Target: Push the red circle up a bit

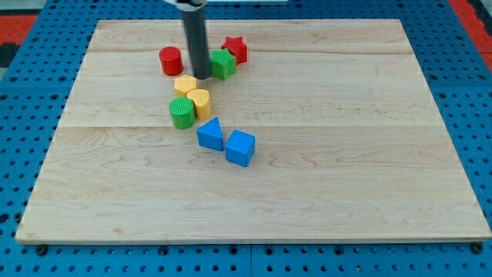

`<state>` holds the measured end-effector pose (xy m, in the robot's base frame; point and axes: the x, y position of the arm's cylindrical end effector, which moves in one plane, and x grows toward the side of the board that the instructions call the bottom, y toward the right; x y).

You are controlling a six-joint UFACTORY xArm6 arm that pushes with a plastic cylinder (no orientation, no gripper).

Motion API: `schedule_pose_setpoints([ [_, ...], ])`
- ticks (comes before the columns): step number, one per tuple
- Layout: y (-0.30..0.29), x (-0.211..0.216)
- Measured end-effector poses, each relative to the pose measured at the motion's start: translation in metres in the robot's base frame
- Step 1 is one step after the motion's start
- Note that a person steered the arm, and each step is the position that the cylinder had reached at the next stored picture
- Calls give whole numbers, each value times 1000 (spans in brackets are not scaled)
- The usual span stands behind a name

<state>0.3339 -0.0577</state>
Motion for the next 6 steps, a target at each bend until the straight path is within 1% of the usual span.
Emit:
schedule_pose_setpoints([
  [1,28,0],
  [4,41,4],
  [5,-2,-9],
  [6,-61,1],
])
